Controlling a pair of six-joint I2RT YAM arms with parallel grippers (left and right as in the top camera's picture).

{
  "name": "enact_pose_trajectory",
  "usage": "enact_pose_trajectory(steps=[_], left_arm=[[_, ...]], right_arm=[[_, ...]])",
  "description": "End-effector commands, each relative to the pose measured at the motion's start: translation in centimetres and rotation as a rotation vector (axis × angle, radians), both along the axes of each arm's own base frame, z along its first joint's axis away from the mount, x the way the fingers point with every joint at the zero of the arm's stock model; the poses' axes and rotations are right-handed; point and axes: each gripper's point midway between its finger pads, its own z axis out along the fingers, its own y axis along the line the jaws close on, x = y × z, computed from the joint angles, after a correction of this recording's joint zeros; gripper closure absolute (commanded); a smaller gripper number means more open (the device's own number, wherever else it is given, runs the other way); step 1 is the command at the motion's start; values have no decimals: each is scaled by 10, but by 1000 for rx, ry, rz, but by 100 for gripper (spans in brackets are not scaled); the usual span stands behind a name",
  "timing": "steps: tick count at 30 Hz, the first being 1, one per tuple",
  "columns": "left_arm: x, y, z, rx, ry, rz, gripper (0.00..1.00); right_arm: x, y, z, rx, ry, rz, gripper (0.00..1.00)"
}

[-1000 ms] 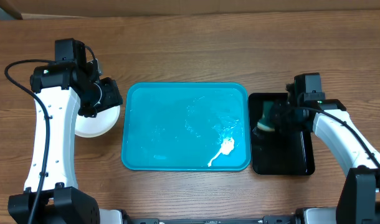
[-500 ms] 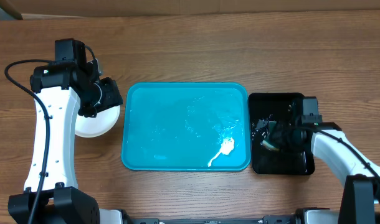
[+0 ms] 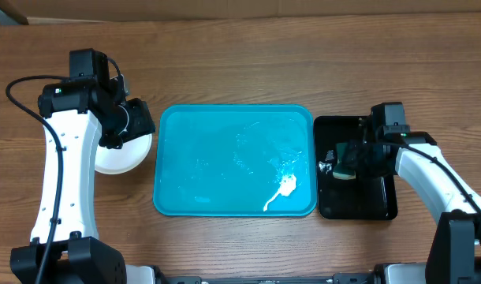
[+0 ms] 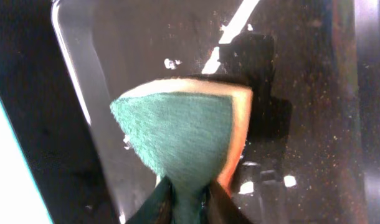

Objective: Clean dirty plates on tray and stack at the side

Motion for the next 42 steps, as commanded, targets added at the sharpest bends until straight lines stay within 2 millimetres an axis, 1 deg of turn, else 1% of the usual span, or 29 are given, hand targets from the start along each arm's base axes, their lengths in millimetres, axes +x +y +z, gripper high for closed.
enact_pose_trajectory(steps=[1,3,4,8,11,14,16,17,19,20,22,23,24,25,26,28,29,32,34,39,42], left_arm=[[2,0,5,11,-18,-24,39],[2,0,5,11,-18,-24,38],[2,0,5,11,-18,-24,38],[2,0,5,11,-17,-24,38],[3,-2,5,4,-24,-50,38],[5,-11,7,-29,-46,-125,38],[6,-19,9,-63,-68,-191,38],[6,-24,11,-82,-79,-223,38],[6,-33,13,-121,-97,-276,36],[5,-35,14,-127,-98,-288,34],[4,-37,12,-116,-90,-303,29],[3,-39,12,-111,-85,-310,25],[1,-41,11,-102,-76,-317,19],[-1,-42,10,-88,-63,-325,12],[-4,-43,8,-65,-44,-334,0],[-13,-46,4,-32,0,-352,0],[-19,-49,3,-23,27,-365,0],[-34,-56,0,-27,95,-349,0],[-44,-57,-1,-36,140,-315,0],[-66,-57,1,-49,222,-312,0],[-73,-57,5,-42,192,-338,0]], right_arm=[[6,2,7,-2,-22,40,67],[5,1,6,-5,-16,39,58],[4,1,6,-5,-13,39,57],[2,-4,12,-36,13,33,58],[7,-9,30,-65,11,28,59],[19,-8,56,-65,-28,42,59],[30,-1,77,-36,-73,53,57],[33,4,84,-17,-92,69,57],[37,19,98,29,-134,122,56],[38,25,102,40,-146,144,56],[34,34,103,40,-142,172,56],[31,37,102,37,-132,183,56],[28,39,101,31,-119,190,55],[24,41,99,24,-106,198,51],[21,42,99,21,-96,203,38],[17,42,98,21,-79,204,10],[14,41,98,21,-68,201,0],[7,40,100,21,-51,197,0],[3,39,105,17,-57,191,0],[-9,30,127,-7,-104,130,0],[-17,28,143,-12,-163,126,0]])
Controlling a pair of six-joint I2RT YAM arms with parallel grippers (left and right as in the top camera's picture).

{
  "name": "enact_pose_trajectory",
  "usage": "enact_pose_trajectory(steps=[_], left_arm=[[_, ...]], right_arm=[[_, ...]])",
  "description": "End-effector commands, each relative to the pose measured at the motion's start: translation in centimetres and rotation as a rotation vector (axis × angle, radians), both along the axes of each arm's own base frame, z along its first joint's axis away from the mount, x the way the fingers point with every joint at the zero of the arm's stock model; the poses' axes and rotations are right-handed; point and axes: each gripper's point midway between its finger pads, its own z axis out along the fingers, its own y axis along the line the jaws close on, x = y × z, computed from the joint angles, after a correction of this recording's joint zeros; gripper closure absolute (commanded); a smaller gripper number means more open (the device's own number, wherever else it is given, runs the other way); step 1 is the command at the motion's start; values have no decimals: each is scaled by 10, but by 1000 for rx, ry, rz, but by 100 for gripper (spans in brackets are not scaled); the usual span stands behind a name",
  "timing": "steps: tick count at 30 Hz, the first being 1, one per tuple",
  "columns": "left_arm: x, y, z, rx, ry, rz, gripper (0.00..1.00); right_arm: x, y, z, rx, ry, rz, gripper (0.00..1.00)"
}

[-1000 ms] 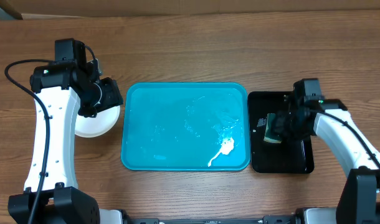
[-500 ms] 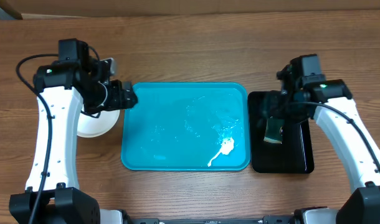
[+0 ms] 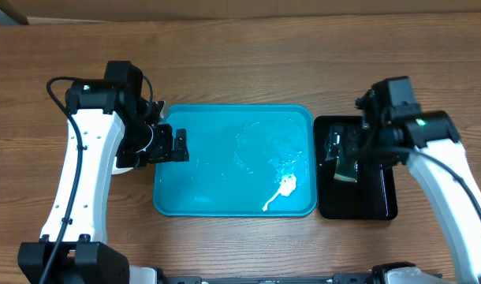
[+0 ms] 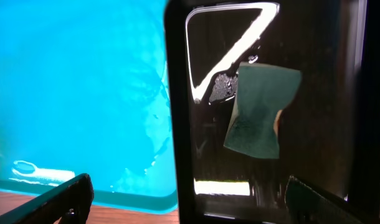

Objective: Clean dirty plates on tray and stack at the side

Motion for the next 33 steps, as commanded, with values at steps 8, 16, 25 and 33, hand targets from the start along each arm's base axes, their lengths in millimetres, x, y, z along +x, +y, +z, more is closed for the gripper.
enact_pose_trajectory(steps=[8,16,25,33], left_arm=[[-27,1,32,6,-359,-15,0],[-68,-1,66,-12,-756,-22,0],[-85,1,90,-3,-920,-18,0],[-89,1,85,-3,-891,-18,0]], right_arm=[[-29,-14,54,-3,-287,-42,0],[-65,-26,82,-7,-496,-69,0],[-73,-29,90,-11,-538,-78,0],[-72,-29,89,-11,-533,-77,0]])
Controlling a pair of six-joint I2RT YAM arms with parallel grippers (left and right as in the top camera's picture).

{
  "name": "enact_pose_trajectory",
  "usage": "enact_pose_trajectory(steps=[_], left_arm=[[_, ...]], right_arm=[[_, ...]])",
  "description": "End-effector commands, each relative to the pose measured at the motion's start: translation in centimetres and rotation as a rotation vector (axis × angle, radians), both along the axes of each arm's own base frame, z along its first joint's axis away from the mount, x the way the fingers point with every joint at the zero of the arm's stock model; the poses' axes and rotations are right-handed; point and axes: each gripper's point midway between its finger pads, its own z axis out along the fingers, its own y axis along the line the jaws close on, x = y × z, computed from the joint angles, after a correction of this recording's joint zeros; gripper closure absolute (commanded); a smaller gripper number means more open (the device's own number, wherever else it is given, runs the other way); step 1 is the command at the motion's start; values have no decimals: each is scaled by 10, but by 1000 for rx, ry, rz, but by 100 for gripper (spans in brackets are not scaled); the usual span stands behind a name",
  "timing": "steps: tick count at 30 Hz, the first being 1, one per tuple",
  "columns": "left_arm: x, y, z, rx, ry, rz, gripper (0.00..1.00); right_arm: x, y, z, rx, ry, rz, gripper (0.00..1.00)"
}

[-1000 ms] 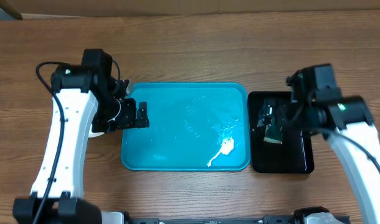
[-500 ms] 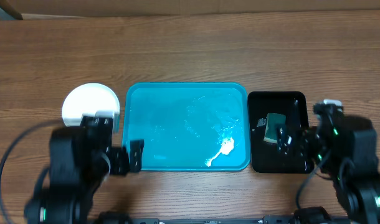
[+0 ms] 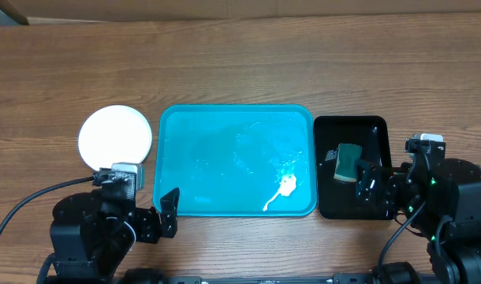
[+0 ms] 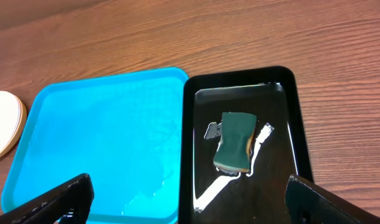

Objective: Clean dirty plates on tray and stack at the side

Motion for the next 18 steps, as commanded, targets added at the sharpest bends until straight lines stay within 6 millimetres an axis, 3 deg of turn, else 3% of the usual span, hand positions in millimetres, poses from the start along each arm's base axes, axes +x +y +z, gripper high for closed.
enact_pose_trajectory(steps=[1,12,18], left_arm=[[-1,-1,-4,9,5,-15,0],[-1,-1,-4,9,5,-15,0],[-1,-1,-4,9,5,-15,0]], right_arm=[[0,-2,-3,-4,5,-10,0],[-1,-2,-2,-4,0,-11,0],[-5,-15,16,-51,-105,-55,0]])
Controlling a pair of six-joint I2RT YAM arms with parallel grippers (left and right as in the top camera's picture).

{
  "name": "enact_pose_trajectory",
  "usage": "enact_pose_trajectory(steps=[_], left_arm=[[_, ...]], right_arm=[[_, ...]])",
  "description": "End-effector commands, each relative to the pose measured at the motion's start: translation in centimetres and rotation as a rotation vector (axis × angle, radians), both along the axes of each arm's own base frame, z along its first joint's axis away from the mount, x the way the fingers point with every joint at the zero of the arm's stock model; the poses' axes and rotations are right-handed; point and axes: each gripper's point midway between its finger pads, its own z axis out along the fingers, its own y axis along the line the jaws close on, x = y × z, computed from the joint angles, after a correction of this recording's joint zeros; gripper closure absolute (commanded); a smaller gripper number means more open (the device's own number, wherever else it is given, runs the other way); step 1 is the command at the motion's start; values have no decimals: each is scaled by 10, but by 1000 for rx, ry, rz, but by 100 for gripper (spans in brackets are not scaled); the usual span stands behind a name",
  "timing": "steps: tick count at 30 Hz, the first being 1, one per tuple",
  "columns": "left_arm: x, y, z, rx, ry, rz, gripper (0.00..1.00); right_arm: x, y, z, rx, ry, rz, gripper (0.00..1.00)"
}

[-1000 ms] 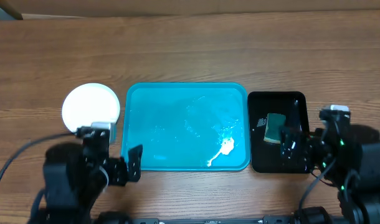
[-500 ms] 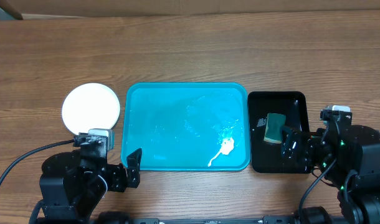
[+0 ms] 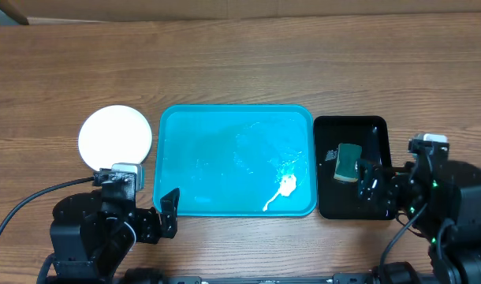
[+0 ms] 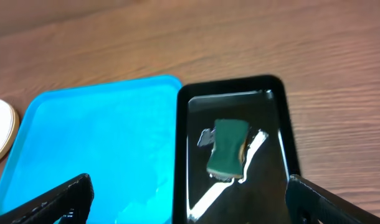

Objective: Clean dirty plates on tray and stack at the side

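A stack of white plates (image 3: pixel 115 139) sits on the table left of the blue tray (image 3: pixel 177 126). The tray holds no plate, only water and a white smear (image 3: pixel 284 188). In the black tray (image 3: pixel 380 126) lies the green sponge (image 3: pixel 349 161), which also shows in the right wrist view as the sponge (image 4: pixel 227 148). My left gripper (image 3: pixel 152 211) is drawn back at the front edge, near the blue tray's front left corner, and looks open and empty. My right gripper (image 4: pixel 190 200) is wide open and empty, drawn back from the black tray (image 4: pixel 177 186).
The wooden table (image 3: pixel 240 63) stretches behind both trays. Cables run from both arm bases along the front edge.
Hardly anything has changed. The right wrist view has shifted a little, with the trays higher and smaller in it. Plates, sponge and the left arm stand as before.
First my left gripper was at the white plates left of the tray, and my right was shut on the sponge in the black tray. Then the left was open over the tray's left edge and the right open above the released sponge. Both arms now stand drawn back at the front.
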Motion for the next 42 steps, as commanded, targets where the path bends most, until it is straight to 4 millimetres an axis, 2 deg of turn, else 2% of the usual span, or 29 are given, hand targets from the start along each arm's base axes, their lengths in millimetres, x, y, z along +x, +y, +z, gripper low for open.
enact_pose_trajectory(steps=[1,7,14,18,22,26,29,32,37,42], left_arm=[[-1,-1,-4,9,5,-15,0],[-1,-1,-4,9,5,-15,0],[-1,-1,-4,9,5,-15,0],[-1,-1,-4,9,5,-15,0],[-1,-1,-4,9,5,-15,0],[-1,-1,-3,9,5,-15,0],[-1,-1,-4,9,5,-15,0],[-1,-1,-4,9,5,-15,0],[-1,-1,-3,9,5,-15,0],[-1,-1,-3,9,5,-15,0]], right_arm=[[-5,-8,14,-32,-96,-21,0],[-10,-10,25,-5,-295,-32,0],[-7,-3,9,48,-540,-2,0],[-1,2,5,76,-673,21,0],[6,0,13,88,-830,5,0],[14,-3,9,91,-913,-11,0],[19,-6,-3,83,-912,-26,0],[26,-8,-27,73,-858,-35,0],[32,-8,-88,50,-652,-34,0],[32,-8,-86,4,-669,-19,0]])
